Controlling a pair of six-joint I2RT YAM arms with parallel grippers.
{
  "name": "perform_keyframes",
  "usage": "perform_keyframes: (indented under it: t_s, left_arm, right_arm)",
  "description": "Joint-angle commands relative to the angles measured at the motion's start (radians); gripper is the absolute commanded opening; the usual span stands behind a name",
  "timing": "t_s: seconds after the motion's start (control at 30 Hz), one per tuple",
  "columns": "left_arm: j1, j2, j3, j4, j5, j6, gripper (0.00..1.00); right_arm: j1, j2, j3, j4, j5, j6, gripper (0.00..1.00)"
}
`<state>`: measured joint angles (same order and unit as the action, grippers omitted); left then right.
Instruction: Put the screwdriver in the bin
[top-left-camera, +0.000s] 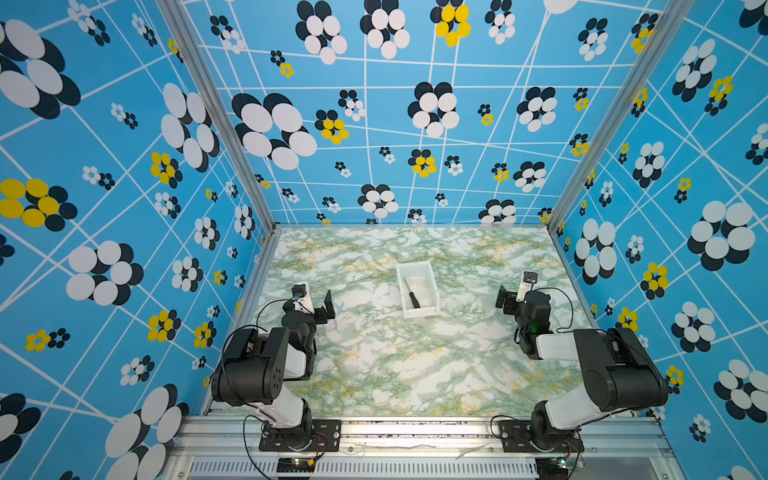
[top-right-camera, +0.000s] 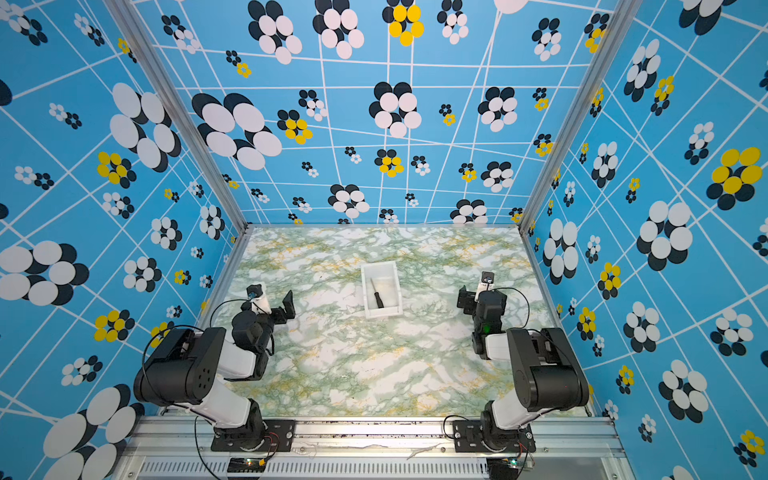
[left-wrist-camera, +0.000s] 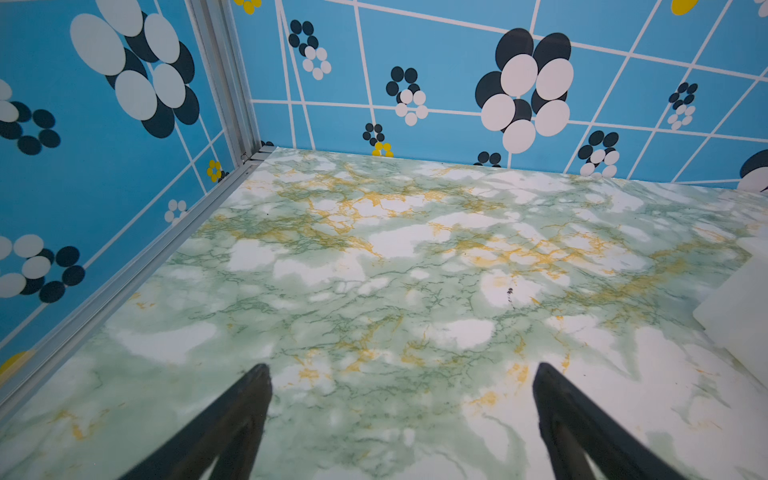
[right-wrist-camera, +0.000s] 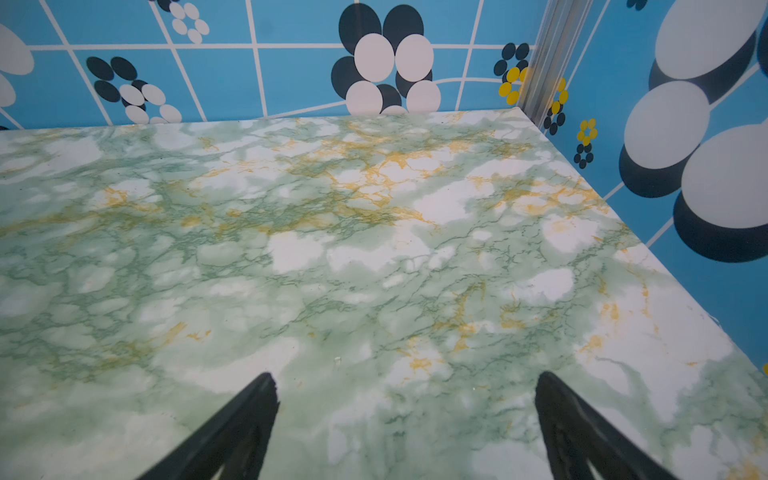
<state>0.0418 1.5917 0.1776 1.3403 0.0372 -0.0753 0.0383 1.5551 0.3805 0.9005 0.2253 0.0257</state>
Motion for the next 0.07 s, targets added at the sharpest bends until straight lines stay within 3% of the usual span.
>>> perform_keyframes:
  t_s: [0.0,0.03]
  left_arm:
    - [0.001,0.009,-0.012,0.039,0.002,0.009,0.99]
    - [0.001,0.008,-0.012,0.039,0.001,0.009,0.99]
  right_arm:
    - [-0.003,-0.010,0.008,-0.006,-0.014,0.009,0.99]
    - [-0.003,-0.011,0.006,-0.005,-0.013,0.010,0.99]
